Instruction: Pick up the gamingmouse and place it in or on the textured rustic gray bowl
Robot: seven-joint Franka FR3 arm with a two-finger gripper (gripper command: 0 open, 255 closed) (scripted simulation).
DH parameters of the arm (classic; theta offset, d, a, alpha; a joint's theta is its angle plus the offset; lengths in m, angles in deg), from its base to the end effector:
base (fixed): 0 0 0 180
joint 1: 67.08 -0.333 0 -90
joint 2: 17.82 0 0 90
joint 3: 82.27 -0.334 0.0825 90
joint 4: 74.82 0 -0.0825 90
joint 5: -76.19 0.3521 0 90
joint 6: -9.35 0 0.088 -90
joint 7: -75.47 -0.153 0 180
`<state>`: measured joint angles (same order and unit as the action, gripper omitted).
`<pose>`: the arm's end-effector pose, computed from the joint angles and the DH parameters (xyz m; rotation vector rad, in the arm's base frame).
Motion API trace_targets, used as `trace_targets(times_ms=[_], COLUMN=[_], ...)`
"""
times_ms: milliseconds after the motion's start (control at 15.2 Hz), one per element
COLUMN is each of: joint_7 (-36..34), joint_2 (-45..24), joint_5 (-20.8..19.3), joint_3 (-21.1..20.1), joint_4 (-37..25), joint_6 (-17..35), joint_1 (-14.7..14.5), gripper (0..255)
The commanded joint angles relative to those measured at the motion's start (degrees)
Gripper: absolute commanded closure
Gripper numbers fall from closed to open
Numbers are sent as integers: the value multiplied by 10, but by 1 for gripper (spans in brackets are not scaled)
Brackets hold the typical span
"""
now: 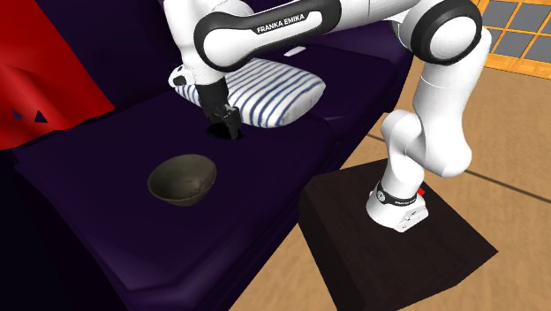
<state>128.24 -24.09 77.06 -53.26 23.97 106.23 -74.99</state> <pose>0.5110 -0.1846 0.4873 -2.9728 -0.8373 0.1949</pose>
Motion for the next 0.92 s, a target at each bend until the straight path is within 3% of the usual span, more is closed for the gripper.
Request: trace_targets(times_ms=[0,396,528,594,858], joint_7=[-2,-17,-25,-35,-33], joint_2=[-47,-189,-246,-299,-289], joint_5=[23,82,101,118,114], joint_3=[-5,-25,-34,-42,-42], joint_4=[-52,-244,-331,-417,-369], joint_6=[-10,-72,-104,-138,-100], joint_1=[1,20,34,50,41], gripper=[255,255,255,255,255])
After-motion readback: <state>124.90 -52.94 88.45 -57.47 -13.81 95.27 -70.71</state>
